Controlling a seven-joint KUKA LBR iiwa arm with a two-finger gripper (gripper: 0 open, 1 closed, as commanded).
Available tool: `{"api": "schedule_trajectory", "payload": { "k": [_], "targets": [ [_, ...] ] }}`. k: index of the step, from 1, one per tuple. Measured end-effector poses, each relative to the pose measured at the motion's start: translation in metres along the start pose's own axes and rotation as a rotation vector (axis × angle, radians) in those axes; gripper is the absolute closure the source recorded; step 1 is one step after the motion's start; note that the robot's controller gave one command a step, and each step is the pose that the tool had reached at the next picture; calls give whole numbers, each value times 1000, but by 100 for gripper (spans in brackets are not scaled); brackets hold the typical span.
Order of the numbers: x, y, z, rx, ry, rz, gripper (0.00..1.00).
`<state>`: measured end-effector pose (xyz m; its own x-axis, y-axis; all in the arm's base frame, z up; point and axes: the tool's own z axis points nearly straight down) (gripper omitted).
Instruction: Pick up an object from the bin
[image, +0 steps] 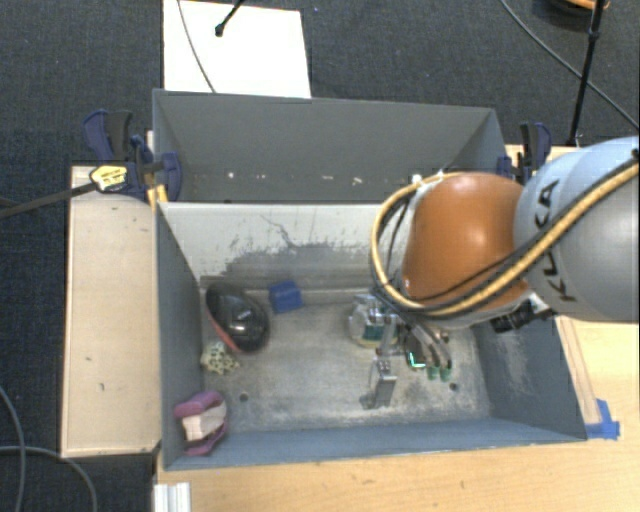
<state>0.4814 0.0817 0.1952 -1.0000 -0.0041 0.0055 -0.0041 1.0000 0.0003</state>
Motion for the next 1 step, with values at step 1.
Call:
{"api": "schedule_trajectory", "payload": {
  "k": [1],
  "targets": [
    [-102,18,42,-2,-11,92,0]
  ]
}}
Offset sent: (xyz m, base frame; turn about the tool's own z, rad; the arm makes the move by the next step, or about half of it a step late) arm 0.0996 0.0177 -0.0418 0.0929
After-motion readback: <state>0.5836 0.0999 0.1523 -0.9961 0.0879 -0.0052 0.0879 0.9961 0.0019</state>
